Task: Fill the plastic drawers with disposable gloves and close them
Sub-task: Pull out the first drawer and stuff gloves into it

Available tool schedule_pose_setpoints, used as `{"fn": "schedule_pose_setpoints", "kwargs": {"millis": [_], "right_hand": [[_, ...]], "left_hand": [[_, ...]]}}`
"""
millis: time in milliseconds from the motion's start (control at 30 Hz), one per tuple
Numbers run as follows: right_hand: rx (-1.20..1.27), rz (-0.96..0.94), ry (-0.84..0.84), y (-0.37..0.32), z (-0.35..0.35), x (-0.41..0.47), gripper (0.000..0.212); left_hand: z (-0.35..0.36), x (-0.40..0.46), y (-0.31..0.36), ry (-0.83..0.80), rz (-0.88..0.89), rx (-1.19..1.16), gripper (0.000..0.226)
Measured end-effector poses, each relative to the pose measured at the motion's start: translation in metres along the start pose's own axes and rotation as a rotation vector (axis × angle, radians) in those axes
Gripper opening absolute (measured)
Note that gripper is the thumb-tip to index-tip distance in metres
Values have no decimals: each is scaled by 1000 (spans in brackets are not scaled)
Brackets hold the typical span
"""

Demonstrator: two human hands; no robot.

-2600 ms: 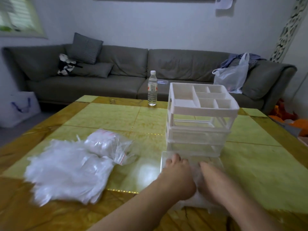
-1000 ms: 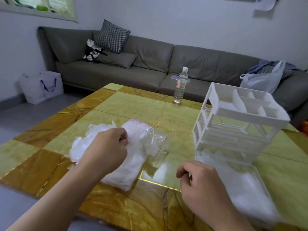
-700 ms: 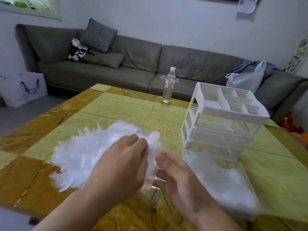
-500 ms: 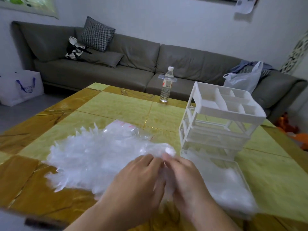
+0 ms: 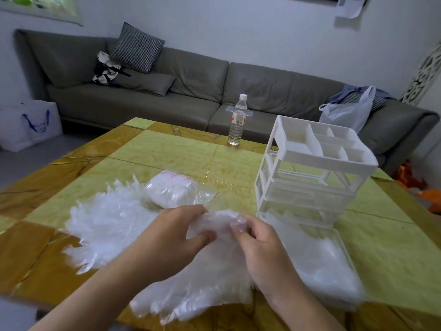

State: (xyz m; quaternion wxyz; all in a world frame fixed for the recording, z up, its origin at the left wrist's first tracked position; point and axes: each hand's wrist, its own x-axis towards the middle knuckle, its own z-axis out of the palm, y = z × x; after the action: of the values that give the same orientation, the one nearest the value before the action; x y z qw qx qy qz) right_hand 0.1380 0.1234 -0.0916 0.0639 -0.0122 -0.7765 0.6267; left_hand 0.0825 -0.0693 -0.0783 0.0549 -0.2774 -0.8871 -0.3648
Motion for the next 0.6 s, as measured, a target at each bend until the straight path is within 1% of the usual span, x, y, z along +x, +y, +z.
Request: {"fn": "schedule_pose_setpoints", "kwargs": {"millis": [67, 133, 167, 200, 333, 433, 533, 567, 600], "right_hand": [[-64, 29, -36, 1, 0, -2, 23], [-237, 19, 3, 8, 0, 0, 13], [-287, 8, 23, 11, 0, 2, 6], [-302, -3, 39, 13, 0, 2, 5], [-273, 43, 57, 13, 8, 3, 11], [-277, 83, 40, 16, 15, 2, 20], [-224, 152, 34, 10, 32, -1, 42], [-234, 178, 36, 14, 36, 1, 42], [-230, 189, 45, 11, 40, 1, 36]], "left_hand": [[-3, 2, 0, 18, -14, -14, 16], [-8, 4, -3, 30, -36, -2, 13], [-10, 4, -5, 43, -47, 0, 13], [-13, 5, -7, 58, -55, -4, 14], [-19, 2, -9, 110, -28, 4, 19], [-20, 0, -9, 180, 48, 76, 13], [-20, 3, -12, 261, 127, 170, 9], [-20, 5, -13, 272, 148, 203, 9], [-19, 6, -14, 277, 158, 232, 8]]}}
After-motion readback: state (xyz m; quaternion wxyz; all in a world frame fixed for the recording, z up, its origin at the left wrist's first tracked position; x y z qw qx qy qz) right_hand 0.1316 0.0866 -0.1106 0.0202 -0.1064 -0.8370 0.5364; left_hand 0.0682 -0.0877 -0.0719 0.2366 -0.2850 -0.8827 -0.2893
